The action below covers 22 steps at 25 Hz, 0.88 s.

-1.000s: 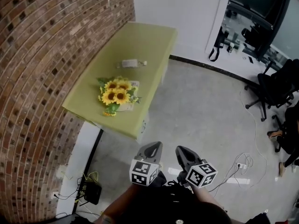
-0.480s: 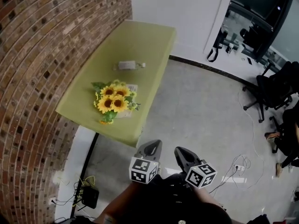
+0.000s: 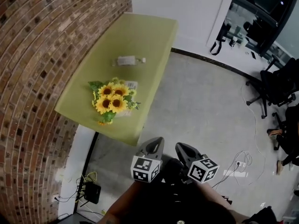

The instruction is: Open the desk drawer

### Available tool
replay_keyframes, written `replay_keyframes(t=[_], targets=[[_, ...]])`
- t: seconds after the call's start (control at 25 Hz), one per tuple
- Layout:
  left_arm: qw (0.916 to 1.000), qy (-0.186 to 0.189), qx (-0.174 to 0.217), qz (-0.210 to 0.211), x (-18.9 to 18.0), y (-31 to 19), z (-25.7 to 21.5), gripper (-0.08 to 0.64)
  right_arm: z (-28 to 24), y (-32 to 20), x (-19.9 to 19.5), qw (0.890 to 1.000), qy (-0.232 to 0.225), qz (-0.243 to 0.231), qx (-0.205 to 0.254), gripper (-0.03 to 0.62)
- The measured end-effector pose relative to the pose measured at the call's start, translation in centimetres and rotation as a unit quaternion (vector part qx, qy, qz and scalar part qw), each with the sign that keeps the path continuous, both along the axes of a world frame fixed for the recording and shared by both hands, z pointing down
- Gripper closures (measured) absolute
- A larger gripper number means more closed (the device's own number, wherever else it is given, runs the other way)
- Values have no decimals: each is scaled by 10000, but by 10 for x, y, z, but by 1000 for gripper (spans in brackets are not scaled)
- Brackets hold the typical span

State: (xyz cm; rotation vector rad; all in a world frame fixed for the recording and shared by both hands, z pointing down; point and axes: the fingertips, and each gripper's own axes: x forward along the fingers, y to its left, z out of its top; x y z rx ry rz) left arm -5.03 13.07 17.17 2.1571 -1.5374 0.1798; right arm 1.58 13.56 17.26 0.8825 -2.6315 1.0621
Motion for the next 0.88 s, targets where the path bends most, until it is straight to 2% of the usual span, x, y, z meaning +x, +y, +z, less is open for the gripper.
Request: replay_keyframes(t=[0.28,0.6,0.72,0.88], targets=[[9993,-29,55,-372,-11,-34,-11,551,-12,-40,-14,9994,-81,-307,141,579],[9990,-281,-170,-306,-5,-59,6,551,-1,-79,-20,9981,-200,-566,136,579],[9987,-324,-289,-282,-2,-69,21,551,17,-89,-23,9974,-226,-677,-6,578],[9979,-359,-363,-386,1,-84,43,551,55,-105,-26,9965,-293,-652,-424,578]])
